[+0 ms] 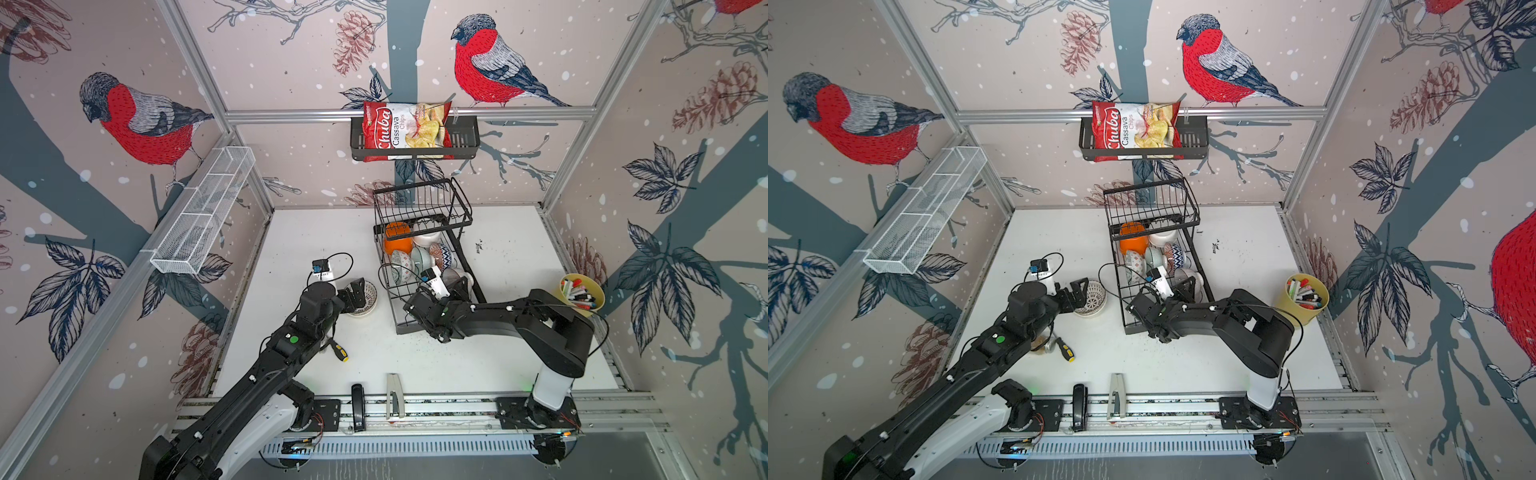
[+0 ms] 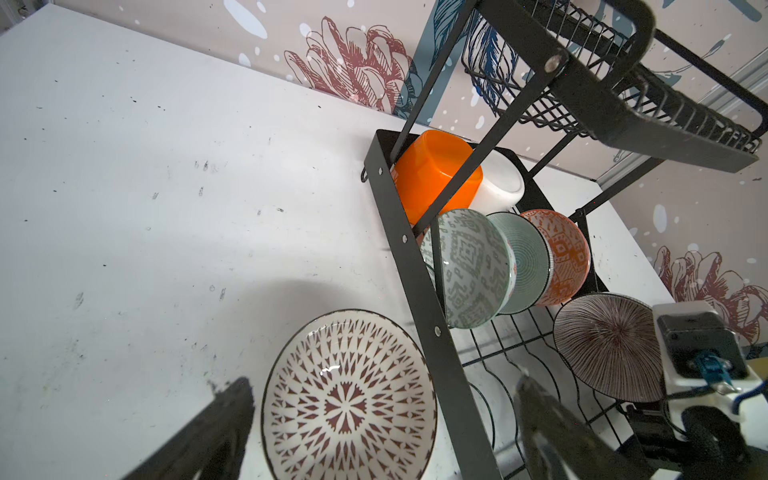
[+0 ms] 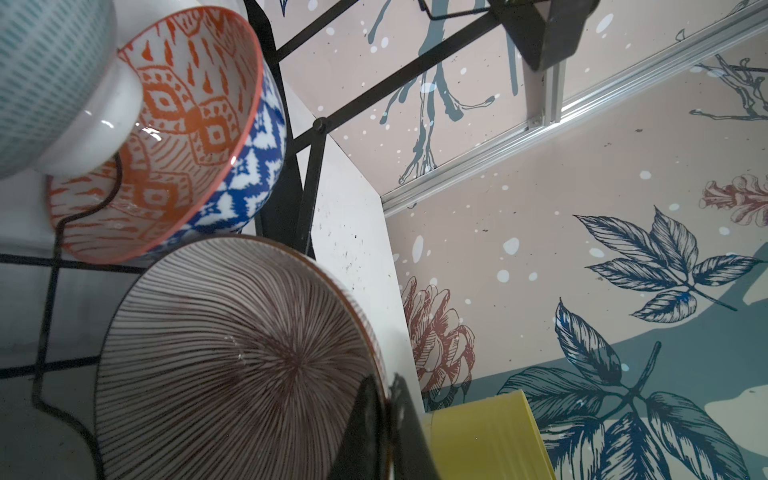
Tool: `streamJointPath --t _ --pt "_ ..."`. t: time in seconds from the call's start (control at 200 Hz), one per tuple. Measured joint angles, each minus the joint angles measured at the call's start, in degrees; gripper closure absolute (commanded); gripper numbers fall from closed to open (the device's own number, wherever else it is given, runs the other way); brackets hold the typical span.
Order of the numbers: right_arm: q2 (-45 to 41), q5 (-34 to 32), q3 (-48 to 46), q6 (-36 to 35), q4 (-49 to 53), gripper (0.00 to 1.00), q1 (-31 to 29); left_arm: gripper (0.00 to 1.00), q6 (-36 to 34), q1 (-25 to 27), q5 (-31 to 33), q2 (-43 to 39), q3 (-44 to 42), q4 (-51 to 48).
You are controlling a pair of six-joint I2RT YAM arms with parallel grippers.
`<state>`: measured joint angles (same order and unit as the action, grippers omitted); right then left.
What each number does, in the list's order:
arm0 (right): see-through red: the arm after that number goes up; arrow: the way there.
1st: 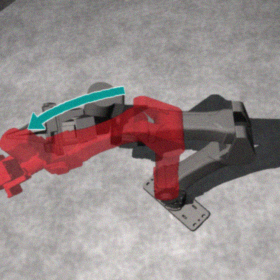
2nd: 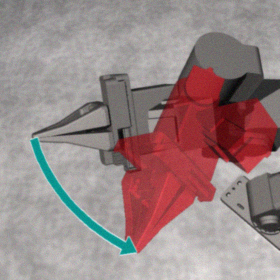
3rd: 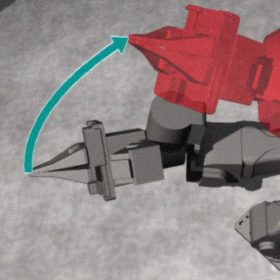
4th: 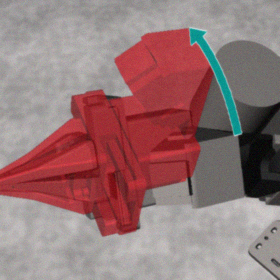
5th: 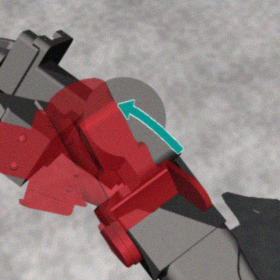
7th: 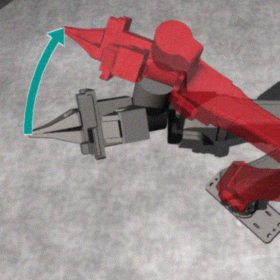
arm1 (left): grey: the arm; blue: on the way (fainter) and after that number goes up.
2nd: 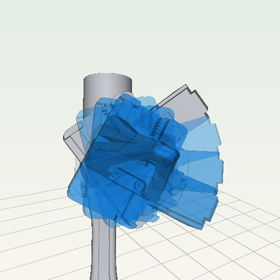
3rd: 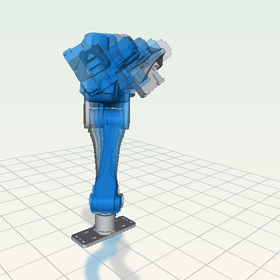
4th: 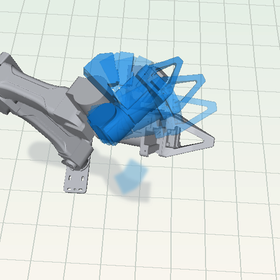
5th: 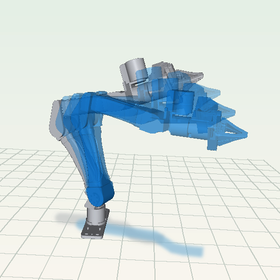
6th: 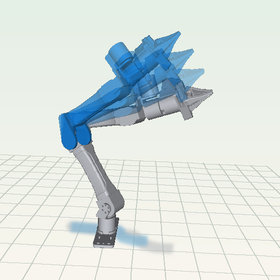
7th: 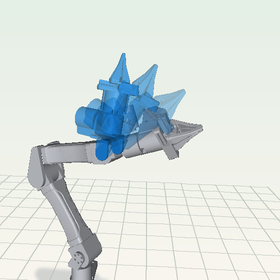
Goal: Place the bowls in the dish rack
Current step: 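Lower the purple-striped bowl into the rack slots with the right gripper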
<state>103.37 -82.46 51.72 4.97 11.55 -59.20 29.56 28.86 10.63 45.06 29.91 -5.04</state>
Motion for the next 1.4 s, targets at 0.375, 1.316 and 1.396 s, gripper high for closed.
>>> streamJointPath --t 0.375,1.316,1.396 --pt "0.2 1.1 -0.4 0.8 0.5 0.86 -1.5 0.03 0.0 -0.2 0.0 -0.6 -0.4 0.0" --pt "-2.0 13.6 2.4 1.0 3.1 0.22 -0.7 0.03 0.3 -0.5 0.0 0.6 -0.3 -2.0" --pt "-2.4 13.9 2.8 1.0 3.3 0.20 -0.6 0.03 0.5 -0.6 0.0 1.1 -0.1 -2.1"
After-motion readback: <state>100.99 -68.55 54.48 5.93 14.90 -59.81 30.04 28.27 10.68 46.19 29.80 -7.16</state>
